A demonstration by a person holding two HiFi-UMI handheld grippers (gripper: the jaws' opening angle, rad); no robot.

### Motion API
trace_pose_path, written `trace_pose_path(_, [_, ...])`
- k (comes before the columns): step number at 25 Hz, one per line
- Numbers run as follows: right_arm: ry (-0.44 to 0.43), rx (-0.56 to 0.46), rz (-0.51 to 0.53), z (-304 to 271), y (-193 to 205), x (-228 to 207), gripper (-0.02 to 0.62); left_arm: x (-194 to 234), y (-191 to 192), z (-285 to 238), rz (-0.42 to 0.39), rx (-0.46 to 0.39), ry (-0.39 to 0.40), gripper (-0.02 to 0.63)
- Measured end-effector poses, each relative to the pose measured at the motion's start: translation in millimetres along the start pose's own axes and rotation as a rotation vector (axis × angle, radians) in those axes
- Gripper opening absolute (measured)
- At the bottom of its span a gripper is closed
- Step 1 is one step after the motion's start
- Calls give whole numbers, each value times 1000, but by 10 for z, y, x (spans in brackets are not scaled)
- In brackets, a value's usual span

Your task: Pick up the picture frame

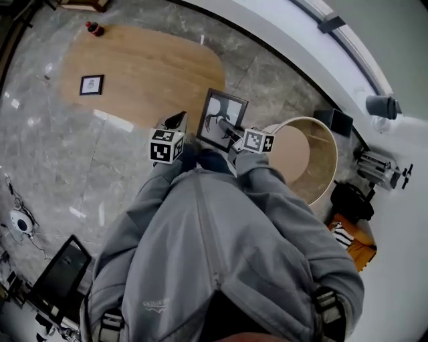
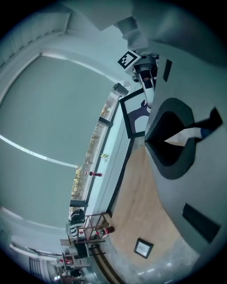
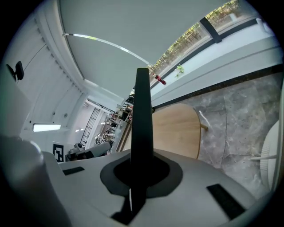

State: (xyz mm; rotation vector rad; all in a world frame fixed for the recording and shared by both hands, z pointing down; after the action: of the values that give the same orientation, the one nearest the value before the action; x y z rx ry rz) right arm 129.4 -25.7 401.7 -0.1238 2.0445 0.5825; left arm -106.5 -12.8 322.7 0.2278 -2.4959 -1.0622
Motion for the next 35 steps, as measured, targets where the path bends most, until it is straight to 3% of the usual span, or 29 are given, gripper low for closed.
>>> trace_pose_path(4, [23,-39,73,79,-189,409,37,59,-164,296,31,-62,-15,18])
trace_pose_path(14, [16,-202,302,401,-677,1605,37,-166,-715,966,-13,-251,-6,18])
trace_pose_path(27, [0,-462,619,813,-1036,2850,37,-470,-1503,1628,-120,-522,-41,18])
trace_pose_path(35, [22,-601,913,1047,-1137,3358,37,-712,-1785,1964,-255,-654,-102,18])
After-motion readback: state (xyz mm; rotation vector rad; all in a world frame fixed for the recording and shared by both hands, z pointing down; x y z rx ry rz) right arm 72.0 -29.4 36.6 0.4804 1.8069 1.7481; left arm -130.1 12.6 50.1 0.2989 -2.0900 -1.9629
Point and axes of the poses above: the fingertips, and each gripper's own axes: z backward along the fingers, x to its left, y out of its underside, the point moved 9 cm from there along z, backward along the fingers, and after that the axes turned 5 degrees about -x, right-handed, at the moved point
